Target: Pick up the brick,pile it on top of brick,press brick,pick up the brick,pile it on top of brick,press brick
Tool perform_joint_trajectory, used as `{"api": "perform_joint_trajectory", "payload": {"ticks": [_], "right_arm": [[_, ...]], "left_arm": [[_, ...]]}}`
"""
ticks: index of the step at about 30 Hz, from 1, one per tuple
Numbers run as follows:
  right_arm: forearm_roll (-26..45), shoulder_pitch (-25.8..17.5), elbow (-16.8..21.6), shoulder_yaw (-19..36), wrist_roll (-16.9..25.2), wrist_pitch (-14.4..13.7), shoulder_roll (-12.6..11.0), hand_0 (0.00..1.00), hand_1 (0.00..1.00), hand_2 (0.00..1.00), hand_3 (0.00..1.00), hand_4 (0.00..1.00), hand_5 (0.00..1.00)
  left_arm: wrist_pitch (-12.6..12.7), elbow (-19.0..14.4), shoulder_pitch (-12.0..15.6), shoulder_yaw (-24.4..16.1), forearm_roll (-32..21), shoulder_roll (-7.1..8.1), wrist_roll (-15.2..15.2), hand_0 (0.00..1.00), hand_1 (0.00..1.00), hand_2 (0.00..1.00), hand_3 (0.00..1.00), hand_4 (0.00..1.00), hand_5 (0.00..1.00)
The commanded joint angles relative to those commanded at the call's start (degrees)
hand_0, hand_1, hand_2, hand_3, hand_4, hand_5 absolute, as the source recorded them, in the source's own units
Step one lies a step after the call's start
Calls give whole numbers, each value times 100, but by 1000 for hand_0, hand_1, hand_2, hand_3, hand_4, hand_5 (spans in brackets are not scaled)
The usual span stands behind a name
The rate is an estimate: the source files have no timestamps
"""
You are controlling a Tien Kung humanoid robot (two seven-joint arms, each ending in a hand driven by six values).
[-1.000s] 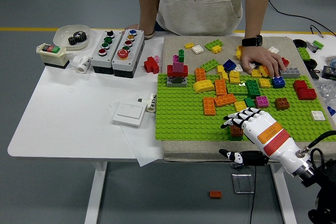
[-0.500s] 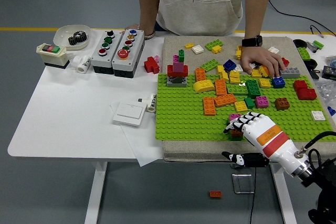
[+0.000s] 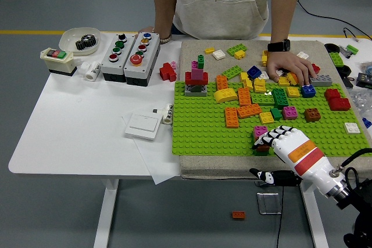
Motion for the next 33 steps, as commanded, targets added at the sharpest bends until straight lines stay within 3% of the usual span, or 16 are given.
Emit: {"api": "perform_joint_trajectory", "payload": {"ticks": [33], "right_arm": [[-69, -14, -163, 10, -14, 64, 22, 582, 555, 569, 529, 856, 508]], "left_arm": [[6, -11, -36, 39, -58, 2, -20, 860, 812, 817, 621, 712, 677]]}}
